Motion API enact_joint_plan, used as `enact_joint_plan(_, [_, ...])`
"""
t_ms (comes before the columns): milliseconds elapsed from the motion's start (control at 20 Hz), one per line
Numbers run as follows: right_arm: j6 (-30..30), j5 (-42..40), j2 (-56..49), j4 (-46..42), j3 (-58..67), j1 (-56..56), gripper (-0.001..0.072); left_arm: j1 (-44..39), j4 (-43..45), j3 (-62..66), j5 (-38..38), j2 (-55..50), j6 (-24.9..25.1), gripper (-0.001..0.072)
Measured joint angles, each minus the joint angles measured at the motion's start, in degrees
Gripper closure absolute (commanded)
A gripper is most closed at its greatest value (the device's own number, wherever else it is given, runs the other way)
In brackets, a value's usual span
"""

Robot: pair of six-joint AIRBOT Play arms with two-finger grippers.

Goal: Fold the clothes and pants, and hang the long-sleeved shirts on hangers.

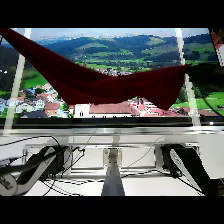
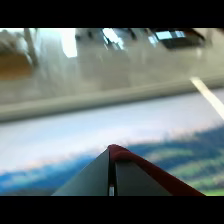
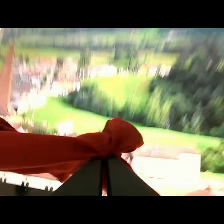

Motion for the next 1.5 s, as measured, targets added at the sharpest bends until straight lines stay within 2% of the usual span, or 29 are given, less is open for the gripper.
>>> enact_joint_plan(150, [0.1, -8.2, -1.3, 1.6, -10.5, 0.0, 0.0699, -2.3, 0.4, -0.9, -2.9, -9.1, -0.5, 0.0695])
enact_joint_plan(300, [0.3, -20.3, -4.5, 2.4, -19.0, 0.0, 0.0699, -6.2, -1.1, -1.3, -1.8, -19.5, -0.6, 0.0695])
enact_joint_plan(500, [1.0, -35.5, -10.5, 3.4, -23.7, 0.0, 0.0699, -12.3, -7.2, -1.4, 7.9, -28.7, -0.6, 0.0695])
enact_joint_plan(700, [1.5, -49.6, -17.2, 4.0, -25.0, 0.0, 0.0699, -17.6, -11.8, -1.4, 18.6, -31.9, -0.6, 0.0678])
enact_joint_plan(750, [1.6, -52.5, -18.8, 4.1, -25.1, 0.0, 0.0699, -18.6, -12.4, -1.4, 20.4, -32.3, -0.5, 0.0541])
enact_joint_plan(800, [1.6, -55.0, -20.4, 4.1, -25.2, 0.0, 0.0699, -19.2, -12.7, -1.4, 21.5, -32.5, -0.6, 0.0236])
enact_joint_plan(850, [1.6, -57.2, -21.7, 4.2, -25.3, 0.0, 0.0699, -19.6, -13.0, -1.4, 22.0, -32.6, -0.6, -0.0006])
enact_joint_plan(1000, [1.7, -60.1, -23.8, 4.2, -25.4, 0.0, 0.0699, -18.7, -13.1, -1.4, 19.3, -32.7, -1.2, 0.0015])
enact_joint_plan(1050, [1.7, -60.5, -24.2, 4.2, -25.4, 0.0, 0.0699, -17.6, -12.6, -1.4, 16.3, -32.7, -2.0, 0.0015])
enact_joint_plan(1100, [1.7, -61.0, -24.4, 4.2, -25.4, 0.0, 0.0699, -16.4, -11.8, -1.4, 12.3, -32.7, -2.6, 0.0049])
enact_joint_plan(1200, [1.7, -61.6, -24.7, 4.2, -25.4, 0.0, 0.0699, -13.5, -8.6, -1.4, 2.5, -32.7, -4.3, 0.0447])
enact_joint_plan(1250, [1.7, -61.7, -24.8, 4.2, -25.4, 0.0, 0.0699, -12.2, -5.4, -1.5, -3.4, -32.7, -5.5, 0.0486])
enact_joint_plan(1300, [1.7, -61.8, -24.9, 4.2, -25.4, 0.0, 0.0699, -11.4, -1.5, -1.9, -9.1, -32.7, -6.1, 0.0470])
enact_joint_plan(1350, [1.7, -62.0, -25.0, 4.2, -25.4, 0.0, 0.0699, -10.9, 2.8, -2.8, -14.9, -32.7, -6.9, 0.0397])
enact_joint_plan(1400, [1.7, -62.0, -25.0, 4.2, -25.4, 0.0, 0.0699, -10.5, 5.9, -4.1, -19.1, -32.7, -7.6, 0.0262])
enact_joint_plan(1450, [1.7, -62.1, -25.0, 4.2, -25.4, 0.0, 0.0699, -10.2, 8.4, -6.2, -21.7, -32.7, -8.9, 0.0181])
enact_joint_plan(1500, [1.7, -62.1, -25.0, 4.2, -25.4, 0.0, 0.0699, -10.0, 10.2, -8.5, -23.6, -32.7, -10.3, 0.0159])
